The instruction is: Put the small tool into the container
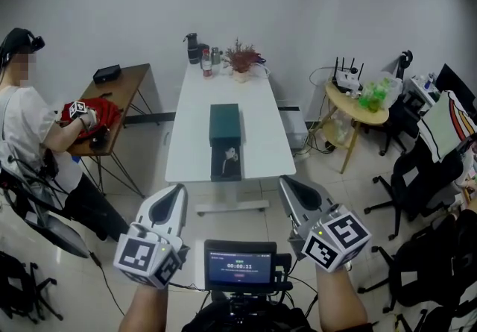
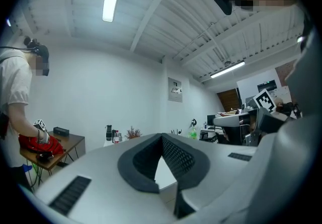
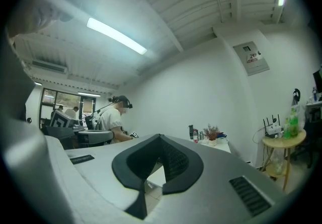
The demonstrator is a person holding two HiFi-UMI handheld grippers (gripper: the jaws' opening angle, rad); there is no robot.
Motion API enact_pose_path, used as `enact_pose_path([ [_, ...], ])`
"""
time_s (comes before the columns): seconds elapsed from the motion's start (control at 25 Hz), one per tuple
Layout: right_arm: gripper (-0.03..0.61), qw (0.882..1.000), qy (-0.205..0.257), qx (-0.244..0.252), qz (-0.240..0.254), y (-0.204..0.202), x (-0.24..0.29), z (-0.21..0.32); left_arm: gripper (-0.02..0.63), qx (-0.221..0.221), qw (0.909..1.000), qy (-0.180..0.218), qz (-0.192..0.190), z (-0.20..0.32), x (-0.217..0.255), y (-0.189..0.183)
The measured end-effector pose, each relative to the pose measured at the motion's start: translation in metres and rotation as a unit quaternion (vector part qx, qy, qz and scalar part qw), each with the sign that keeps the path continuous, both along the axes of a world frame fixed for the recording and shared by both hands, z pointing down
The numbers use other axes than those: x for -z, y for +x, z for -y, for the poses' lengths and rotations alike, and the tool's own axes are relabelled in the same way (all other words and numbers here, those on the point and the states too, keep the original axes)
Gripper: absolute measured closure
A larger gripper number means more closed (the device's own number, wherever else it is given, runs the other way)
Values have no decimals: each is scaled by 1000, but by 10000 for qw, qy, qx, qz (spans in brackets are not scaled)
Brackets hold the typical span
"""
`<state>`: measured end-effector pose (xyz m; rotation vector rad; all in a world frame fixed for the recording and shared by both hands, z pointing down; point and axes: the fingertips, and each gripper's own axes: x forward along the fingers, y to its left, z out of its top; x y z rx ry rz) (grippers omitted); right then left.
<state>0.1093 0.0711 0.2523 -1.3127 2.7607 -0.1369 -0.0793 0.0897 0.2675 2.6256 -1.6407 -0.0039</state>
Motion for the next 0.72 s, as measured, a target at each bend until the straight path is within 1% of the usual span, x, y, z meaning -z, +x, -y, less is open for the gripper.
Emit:
enact_pose_path([
  [0.08, 572, 10000, 45, 30, -20, 5, 2, -1, 588, 25, 10000, 4, 55, -1, 1, 7],
  [0.2, 572, 10000, 59, 43, -1, 12, 1, -1, 588, 39, 10000, 73, 33, -1, 2, 13],
  [0.44, 572, 9999, 83, 104, -15, 11, 6, 2, 588, 142, 9998, 118, -15, 1, 9, 9],
  [0.72, 572, 9999, 75, 115, -33, 16, 2, 2, 588, 264, 9996, -29, 47, -2, 4, 10],
])
